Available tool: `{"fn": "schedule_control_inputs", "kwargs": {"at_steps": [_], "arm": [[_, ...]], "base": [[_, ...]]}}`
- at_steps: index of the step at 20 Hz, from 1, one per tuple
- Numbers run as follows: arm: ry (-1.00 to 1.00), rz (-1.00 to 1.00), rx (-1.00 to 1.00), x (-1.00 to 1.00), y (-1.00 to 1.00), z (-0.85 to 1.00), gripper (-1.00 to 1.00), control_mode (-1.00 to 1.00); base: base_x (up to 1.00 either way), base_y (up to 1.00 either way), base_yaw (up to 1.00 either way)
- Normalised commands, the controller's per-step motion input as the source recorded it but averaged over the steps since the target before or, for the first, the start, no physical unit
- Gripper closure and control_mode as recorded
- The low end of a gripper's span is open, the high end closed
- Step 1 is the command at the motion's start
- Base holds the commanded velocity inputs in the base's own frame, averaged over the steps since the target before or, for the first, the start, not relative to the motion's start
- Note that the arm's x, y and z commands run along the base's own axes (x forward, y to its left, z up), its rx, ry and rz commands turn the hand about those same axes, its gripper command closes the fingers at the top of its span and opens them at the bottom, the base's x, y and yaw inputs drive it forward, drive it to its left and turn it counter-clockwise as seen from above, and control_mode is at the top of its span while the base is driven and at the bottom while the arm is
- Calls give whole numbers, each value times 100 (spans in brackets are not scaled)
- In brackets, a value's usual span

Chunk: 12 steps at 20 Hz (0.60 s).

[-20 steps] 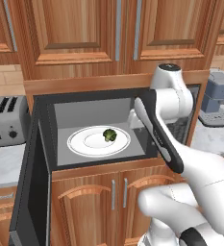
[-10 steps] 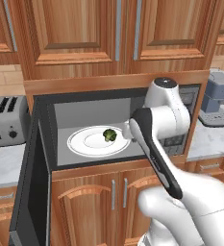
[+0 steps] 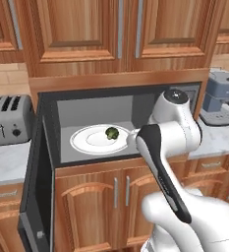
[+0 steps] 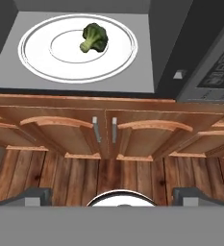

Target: Close the microwave door.

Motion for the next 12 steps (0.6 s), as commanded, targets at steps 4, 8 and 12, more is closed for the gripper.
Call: {"fn": "schedule_control_inputs", "kwargs": {"at_steps": [4, 8, 12], "arm": [[0, 0, 0, 0, 0, 0, -100, 100], [0, 0, 0, 0, 0, 0, -100, 100], [0, 0, 0, 0, 0, 0, -100, 100]], "base": [[-59, 42, 0], [-80, 55, 0], [-76, 42, 0]]}}
